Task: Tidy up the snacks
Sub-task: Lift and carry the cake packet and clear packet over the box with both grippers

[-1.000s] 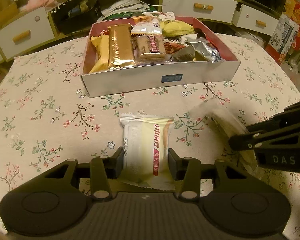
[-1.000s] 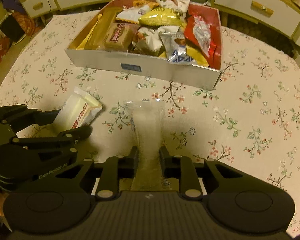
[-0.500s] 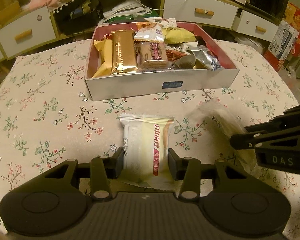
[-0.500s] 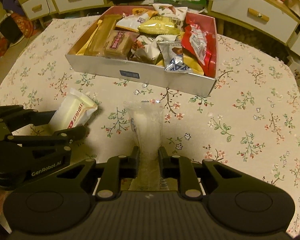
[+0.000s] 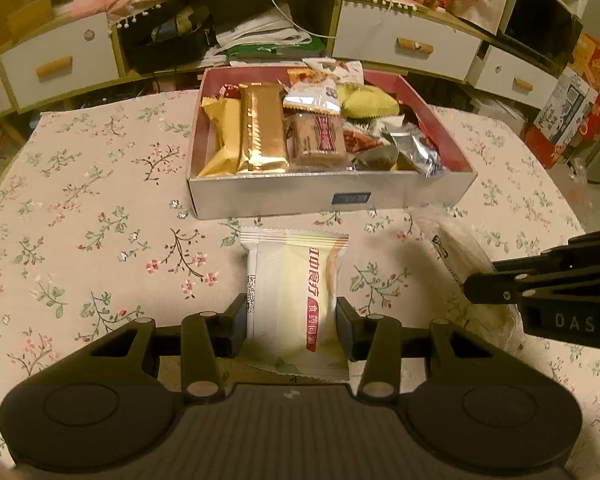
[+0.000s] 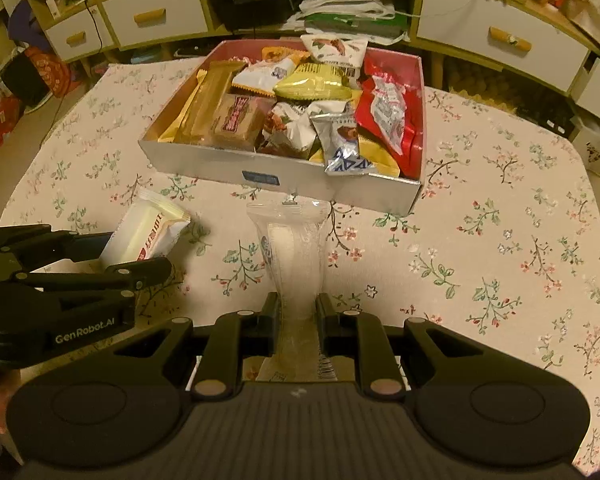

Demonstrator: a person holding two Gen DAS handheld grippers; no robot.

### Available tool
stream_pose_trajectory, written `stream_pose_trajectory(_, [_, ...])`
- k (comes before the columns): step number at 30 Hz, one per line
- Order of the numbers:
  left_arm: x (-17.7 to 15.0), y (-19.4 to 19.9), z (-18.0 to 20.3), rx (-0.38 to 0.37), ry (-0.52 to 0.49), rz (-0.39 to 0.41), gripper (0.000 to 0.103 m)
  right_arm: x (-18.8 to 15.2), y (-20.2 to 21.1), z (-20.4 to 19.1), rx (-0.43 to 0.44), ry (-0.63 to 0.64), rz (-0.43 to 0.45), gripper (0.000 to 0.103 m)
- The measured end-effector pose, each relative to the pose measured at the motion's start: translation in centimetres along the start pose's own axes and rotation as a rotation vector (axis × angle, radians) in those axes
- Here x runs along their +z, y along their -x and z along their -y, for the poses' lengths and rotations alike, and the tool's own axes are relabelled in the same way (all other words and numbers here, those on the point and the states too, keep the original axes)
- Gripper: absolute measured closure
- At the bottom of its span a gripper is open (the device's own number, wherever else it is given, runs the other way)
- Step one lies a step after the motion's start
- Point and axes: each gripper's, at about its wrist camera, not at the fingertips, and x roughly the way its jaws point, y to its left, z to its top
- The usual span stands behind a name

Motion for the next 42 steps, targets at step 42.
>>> stream_pose_trajectory(42, [15.9, -9.0, -5.8, -0.054, 0.114, 0.048, 0.050, 13.5, -5.0, 7.7, 0.172, -0.277, 0.179, 0.083])
